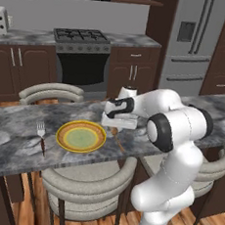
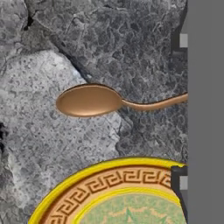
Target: Take the fork and place it on the left side of the plate. Then take the spoon and place it on the right side of the plate. Make sure they're directly next to the plate.
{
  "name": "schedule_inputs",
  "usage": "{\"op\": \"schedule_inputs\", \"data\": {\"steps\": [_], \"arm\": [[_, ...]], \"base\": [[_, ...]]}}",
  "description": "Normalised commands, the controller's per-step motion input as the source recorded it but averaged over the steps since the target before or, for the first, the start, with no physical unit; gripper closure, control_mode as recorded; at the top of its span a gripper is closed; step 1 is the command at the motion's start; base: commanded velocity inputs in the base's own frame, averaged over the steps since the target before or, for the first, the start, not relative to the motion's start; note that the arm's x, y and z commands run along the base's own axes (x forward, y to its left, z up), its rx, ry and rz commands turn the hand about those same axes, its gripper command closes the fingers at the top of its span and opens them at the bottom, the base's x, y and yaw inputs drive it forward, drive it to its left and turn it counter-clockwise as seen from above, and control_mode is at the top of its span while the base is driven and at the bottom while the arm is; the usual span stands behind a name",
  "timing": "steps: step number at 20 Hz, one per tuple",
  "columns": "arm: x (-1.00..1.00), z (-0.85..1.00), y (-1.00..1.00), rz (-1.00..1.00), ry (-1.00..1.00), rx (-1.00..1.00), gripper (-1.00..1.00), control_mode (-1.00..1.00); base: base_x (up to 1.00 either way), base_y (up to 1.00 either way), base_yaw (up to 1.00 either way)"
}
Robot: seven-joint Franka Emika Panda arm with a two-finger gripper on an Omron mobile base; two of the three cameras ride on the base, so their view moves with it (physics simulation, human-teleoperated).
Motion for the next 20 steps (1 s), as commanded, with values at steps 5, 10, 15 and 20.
{"op": "schedule_inputs", "data": {"steps": [5,10,15,20], "arm": [[-0.36,0.72,0.00,-0.02,-0.04,0.00,-1.00,-1.00],[-0.50,0.78,0.00,0.00,-0.04,0.00,-1.00,-1.00],[-0.49,0.78,0.00,-0.01,-0.05,0.00,-1.00,-1.00],[-0.49,0.76,-0.02,-0.01,-0.06,0.00,-1.00,-1.00]], "base": [[0.00,0.00,0.00],[0.00,0.00,0.00],[0.00,0.00,0.00],[0.00,0.00,0.00]]}}
